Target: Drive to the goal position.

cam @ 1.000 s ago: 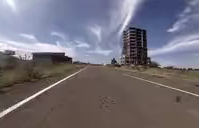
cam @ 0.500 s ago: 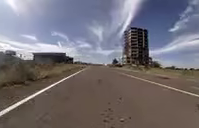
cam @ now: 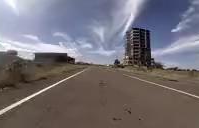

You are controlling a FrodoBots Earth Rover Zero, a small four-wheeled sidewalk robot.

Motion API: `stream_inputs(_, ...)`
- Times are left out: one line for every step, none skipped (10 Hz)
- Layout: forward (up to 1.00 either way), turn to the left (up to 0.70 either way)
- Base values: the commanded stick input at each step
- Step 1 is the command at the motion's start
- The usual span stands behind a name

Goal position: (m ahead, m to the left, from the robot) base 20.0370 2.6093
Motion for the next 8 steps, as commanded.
stream_inputs(1.00,0.00)
stream_inputs(1.00,0.00)
stream_inputs(1.00,0.00)
stream_inputs(1.00,0.00)
stream_inputs(1.00,0.00)
stream_inputs(1.00,0.00)
stream_inputs(1.00,0.00)
stream_inputs(1.00,0.00)
